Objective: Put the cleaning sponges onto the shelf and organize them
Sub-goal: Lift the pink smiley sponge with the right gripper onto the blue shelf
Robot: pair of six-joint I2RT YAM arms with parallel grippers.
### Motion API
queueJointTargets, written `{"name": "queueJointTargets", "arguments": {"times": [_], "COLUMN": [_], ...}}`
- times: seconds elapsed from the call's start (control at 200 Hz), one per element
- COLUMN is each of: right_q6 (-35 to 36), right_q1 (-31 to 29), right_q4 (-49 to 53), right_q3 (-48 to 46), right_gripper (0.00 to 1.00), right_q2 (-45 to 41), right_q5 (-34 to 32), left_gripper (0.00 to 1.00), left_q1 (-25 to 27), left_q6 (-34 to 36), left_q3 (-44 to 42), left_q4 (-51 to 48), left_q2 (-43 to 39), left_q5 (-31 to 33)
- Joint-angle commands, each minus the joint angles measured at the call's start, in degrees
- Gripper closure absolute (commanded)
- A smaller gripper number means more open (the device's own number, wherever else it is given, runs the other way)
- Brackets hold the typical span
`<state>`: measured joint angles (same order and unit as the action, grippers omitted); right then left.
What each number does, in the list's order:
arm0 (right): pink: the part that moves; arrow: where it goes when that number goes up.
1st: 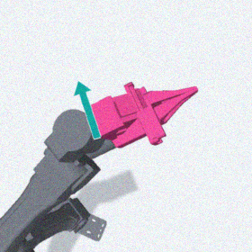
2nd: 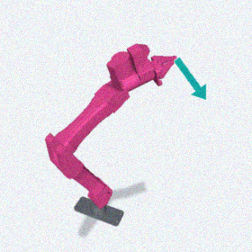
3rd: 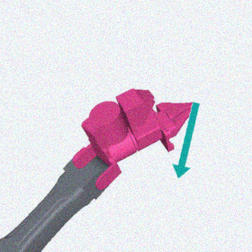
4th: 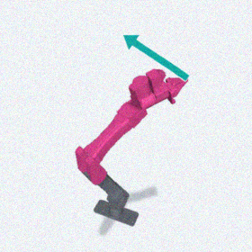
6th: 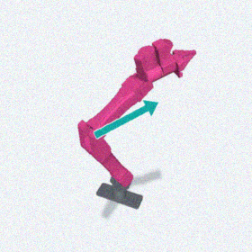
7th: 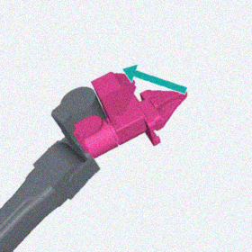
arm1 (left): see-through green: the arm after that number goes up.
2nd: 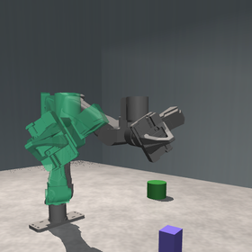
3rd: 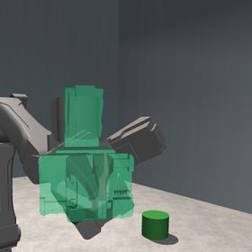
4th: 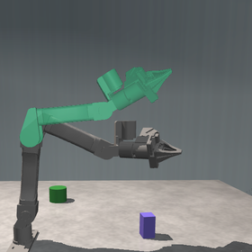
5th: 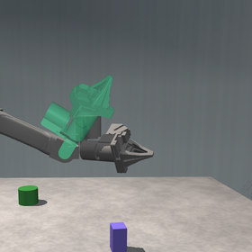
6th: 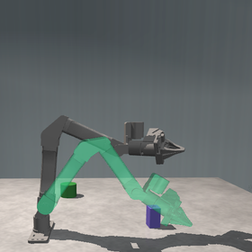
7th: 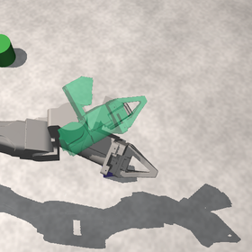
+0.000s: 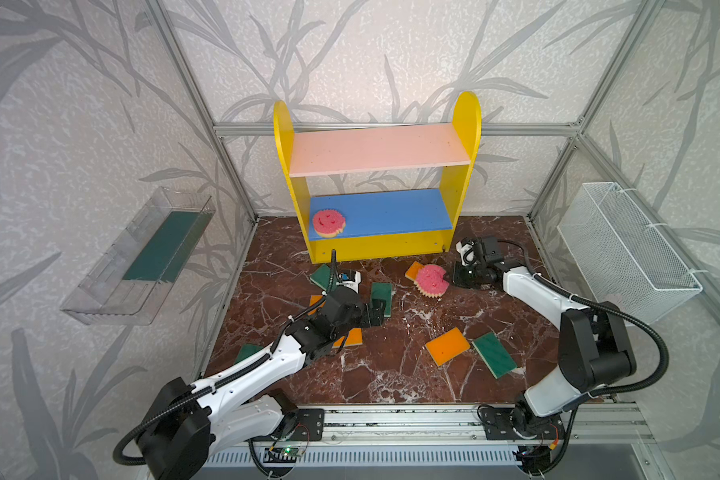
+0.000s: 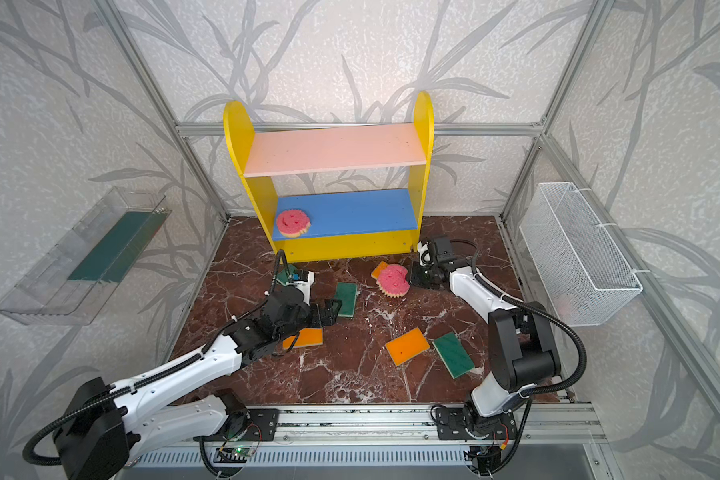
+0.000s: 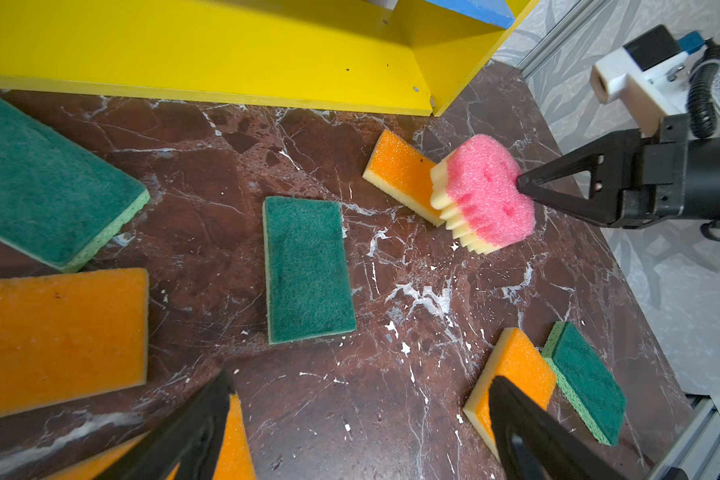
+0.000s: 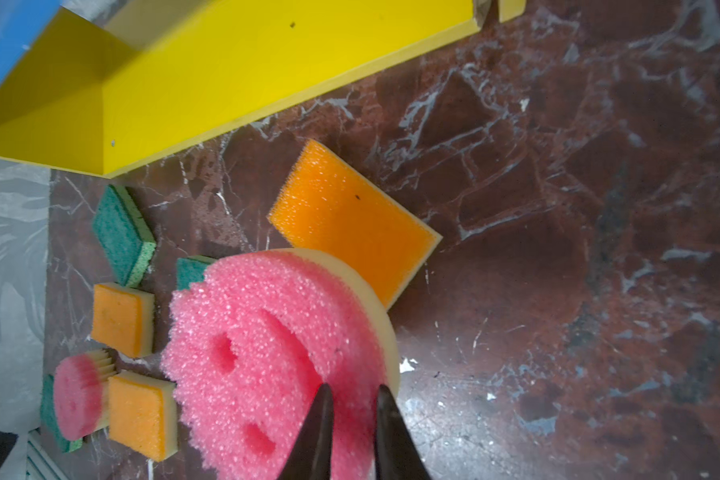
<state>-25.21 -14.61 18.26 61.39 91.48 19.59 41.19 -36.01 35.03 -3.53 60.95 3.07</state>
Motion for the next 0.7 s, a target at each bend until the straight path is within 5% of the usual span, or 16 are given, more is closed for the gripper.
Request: {"name": "queueJointTargets", "arguments": {"times": [0.0,0.34,0.695], "right_q6": [-3.62,-10.6,-15.37], "right_q1": [-1.44,-10.27,-14.82], "right_q4": [1.42,-3.35,-6.5], "right_q3": [0.21,8.81,29.08], "right_gripper": [0.81,0.81,0.81], "right_q2": [-3.18,-2.9,13.62], "right_q5": [1.05,-1.59,-1.86], "left_gripper": [0.02,0.01,0.01], "left_q1": [-0.32,-3.34,-5.71], "left_q6": [-0.38,-4.17,-5.12], "left_q3": [-1.98,-9.18,-12.54], "left_q4": [-3.96,-6.24,-7.72], "left_q2": [-3.9,-14.76,-18.92], "left_q5": [2.67,0.7,1.2]}}
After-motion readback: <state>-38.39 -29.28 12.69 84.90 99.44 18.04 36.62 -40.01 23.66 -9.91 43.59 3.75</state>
